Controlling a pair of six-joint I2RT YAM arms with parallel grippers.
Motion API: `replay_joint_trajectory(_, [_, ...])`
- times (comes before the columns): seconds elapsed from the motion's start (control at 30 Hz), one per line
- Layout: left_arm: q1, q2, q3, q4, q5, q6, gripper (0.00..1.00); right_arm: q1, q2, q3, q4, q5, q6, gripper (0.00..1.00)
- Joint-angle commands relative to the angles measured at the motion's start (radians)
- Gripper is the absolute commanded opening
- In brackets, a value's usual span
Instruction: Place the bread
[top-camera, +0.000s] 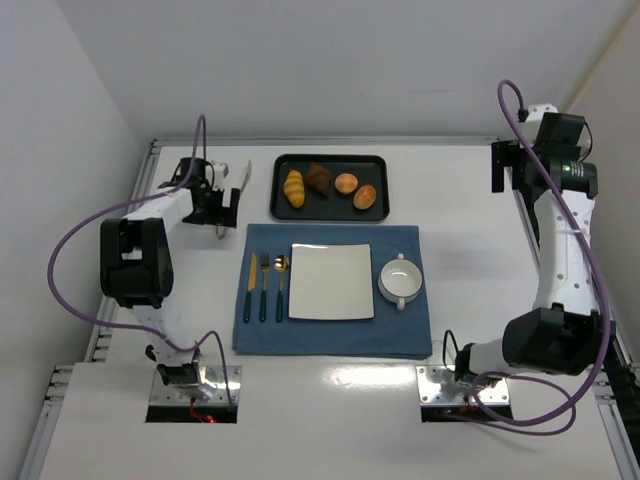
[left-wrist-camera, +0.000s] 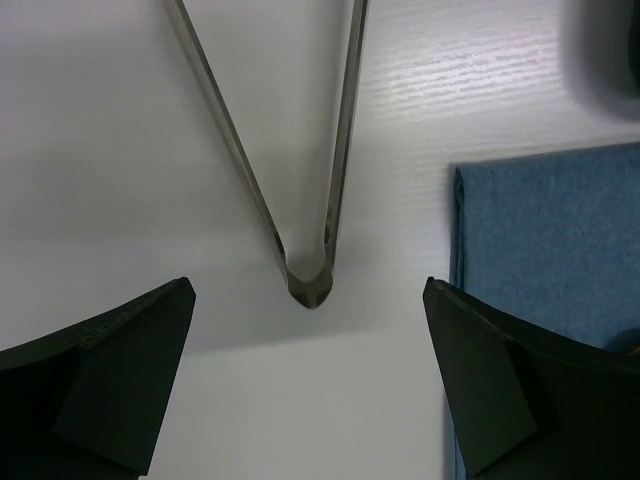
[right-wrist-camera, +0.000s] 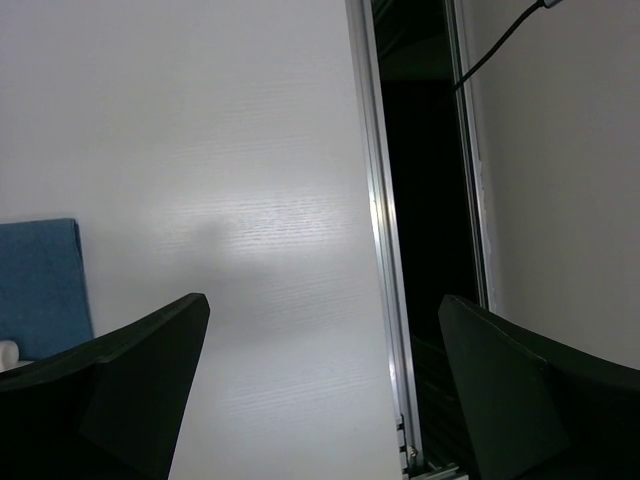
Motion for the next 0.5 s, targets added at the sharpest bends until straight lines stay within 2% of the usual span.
replay_joint_trajectory(0.0, [-0.009, 0.046, 0.049, 0.066, -0.034, -0.012, 1.0, -0.002, -0.021, -0.013, 0.038, 0.055, -0.019, 1.0])
replay_joint_trajectory(0.47, [-0.036, 0.31, 0.322, 0.032, -0.083, -0.021, 1.0, -0.022, -0.003, -0.05, 0.065, 0.146, -0.039, 1.0])
